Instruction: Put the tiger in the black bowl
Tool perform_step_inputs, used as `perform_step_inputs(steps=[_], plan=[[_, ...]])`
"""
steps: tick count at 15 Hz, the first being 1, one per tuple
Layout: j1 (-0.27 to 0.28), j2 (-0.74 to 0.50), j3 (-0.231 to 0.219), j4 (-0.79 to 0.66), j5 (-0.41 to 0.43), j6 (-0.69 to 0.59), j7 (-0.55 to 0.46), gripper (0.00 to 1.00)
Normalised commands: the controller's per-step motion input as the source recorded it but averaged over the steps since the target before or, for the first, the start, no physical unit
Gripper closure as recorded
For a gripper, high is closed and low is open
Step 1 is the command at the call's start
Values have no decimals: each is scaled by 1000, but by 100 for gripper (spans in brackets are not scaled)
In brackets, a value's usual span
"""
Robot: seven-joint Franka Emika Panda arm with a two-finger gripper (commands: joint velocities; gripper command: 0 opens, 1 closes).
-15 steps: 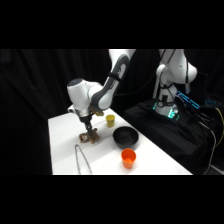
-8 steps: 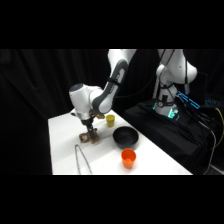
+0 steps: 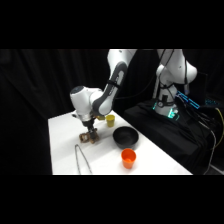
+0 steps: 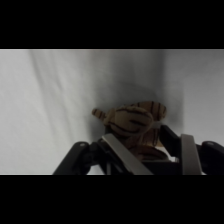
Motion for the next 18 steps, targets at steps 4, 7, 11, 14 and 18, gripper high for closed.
perform_step_inputs(steps=[4,7,11,14,18], plan=[[-74,-61,61,-27,115,53,-76,76],[-76,-110,65,-74,129,41,-87,98],[-74,-154,73,-105,137,8,-100,97],[-13,-362,47,-226,88,-101,-68,97],[41,-547,21,-318,39,-229,-41,97]])
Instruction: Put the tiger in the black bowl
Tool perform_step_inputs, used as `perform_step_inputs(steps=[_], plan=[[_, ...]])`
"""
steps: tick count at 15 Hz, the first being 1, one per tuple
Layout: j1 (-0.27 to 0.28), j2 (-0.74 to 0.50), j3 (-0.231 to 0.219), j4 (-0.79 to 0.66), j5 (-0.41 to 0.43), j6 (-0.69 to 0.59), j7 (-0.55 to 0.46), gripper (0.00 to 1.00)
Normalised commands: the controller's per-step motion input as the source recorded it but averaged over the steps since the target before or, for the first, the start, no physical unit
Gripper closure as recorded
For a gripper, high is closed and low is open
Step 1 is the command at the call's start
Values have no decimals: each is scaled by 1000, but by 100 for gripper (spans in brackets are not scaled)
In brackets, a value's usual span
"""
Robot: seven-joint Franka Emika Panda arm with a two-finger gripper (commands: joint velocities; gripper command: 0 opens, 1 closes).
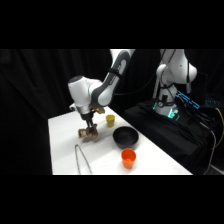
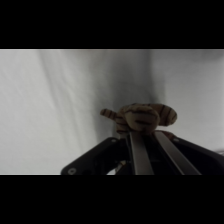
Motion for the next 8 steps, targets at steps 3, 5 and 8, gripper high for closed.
perform_step_inputs(steps=[3,5,8], plan=[[69,-675,-8,-427,-34,-318,-3,97],[87,-740,-7,-524,-94,-259,35,97],[97,-772,22,-617,-139,-148,70,97]])
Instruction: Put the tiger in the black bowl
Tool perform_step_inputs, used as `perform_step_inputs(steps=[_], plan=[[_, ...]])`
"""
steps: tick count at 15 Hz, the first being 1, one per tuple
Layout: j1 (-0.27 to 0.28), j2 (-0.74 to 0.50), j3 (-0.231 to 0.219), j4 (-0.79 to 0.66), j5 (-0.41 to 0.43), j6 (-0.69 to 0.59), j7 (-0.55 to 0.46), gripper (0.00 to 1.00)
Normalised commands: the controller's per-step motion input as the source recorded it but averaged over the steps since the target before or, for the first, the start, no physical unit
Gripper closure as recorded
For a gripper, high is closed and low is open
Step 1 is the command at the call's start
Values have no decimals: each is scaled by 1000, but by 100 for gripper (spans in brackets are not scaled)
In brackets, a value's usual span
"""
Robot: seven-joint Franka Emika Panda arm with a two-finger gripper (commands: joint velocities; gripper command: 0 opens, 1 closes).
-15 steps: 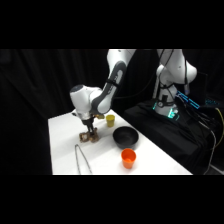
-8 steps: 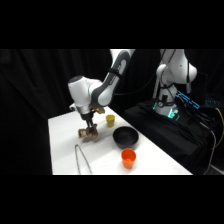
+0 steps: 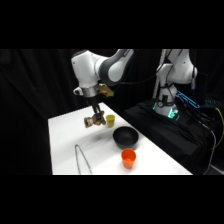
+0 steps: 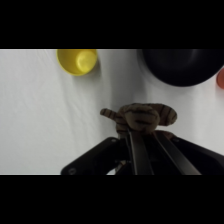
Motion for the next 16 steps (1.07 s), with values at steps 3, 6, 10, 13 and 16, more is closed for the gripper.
perform_step_inputs(steps=[3,6,10,13,16], plan=[[83,-700,71,-634,-142,-25,107,97],[77,-594,105,-649,-146,103,160,97],[93,-420,135,-597,-147,268,212,97],[119,-283,158,-464,-157,336,249,97],[96,-168,127,-338,-168,384,219,97]])
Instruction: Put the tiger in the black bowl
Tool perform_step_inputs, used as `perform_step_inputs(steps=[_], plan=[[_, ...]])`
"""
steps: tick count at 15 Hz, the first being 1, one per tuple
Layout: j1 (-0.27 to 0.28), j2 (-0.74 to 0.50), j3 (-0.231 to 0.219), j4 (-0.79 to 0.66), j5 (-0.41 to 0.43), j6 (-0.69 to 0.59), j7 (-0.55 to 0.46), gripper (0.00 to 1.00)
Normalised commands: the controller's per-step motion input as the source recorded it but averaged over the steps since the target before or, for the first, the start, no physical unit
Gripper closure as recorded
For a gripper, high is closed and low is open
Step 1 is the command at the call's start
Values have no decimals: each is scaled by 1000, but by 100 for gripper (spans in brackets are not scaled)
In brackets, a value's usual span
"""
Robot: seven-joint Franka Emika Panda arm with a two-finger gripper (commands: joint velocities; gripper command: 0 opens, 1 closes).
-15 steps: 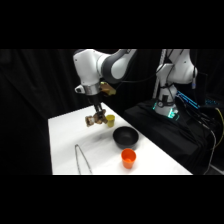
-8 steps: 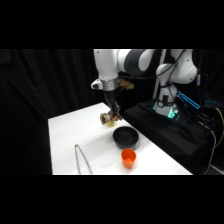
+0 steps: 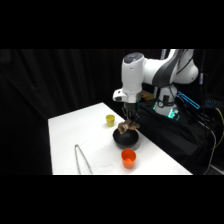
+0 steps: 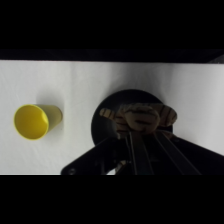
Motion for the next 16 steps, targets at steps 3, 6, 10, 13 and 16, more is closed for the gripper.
perform_step_inputs(steps=[3,6,10,13,16], plan=[[25,11,56,-206,-238,485,181,97],[-43,106,-13,-96,-301,411,167,55],[-53,86,-66,-19,-216,307,91,22],[-41,-36,-70,23,-124,80,19,1],[-15,-235,-25,65,-10,-294,-91,0]])
